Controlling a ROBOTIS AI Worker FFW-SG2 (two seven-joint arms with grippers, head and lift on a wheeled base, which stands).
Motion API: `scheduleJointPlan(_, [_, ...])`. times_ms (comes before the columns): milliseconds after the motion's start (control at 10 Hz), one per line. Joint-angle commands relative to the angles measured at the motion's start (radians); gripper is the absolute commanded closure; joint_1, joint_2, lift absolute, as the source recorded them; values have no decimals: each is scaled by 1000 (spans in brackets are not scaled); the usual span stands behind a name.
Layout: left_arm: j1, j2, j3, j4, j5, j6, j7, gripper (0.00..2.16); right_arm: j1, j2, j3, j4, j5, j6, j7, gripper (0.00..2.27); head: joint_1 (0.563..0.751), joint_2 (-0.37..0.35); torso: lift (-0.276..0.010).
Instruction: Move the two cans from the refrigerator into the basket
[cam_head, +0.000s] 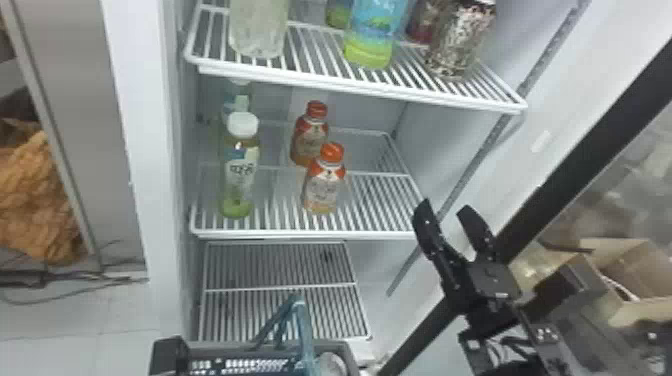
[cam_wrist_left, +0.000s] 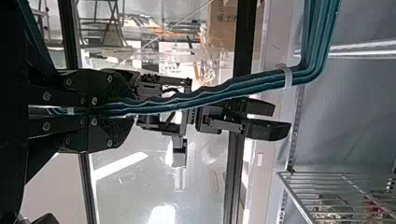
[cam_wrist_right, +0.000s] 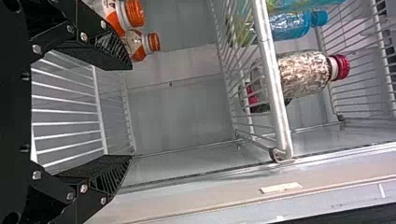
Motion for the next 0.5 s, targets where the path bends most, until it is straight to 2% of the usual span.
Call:
scheduleJointPlan(0, [4,-1,0,0,1,0,0,1208,0,0,0,7,-3,-21,-1,371,695,-350,-266])
scheduleJointPlan(400, [9,-3,4,0,3,0,0,1210,2,1,0,9,-7,-35,-1,371,695,-350,-266])
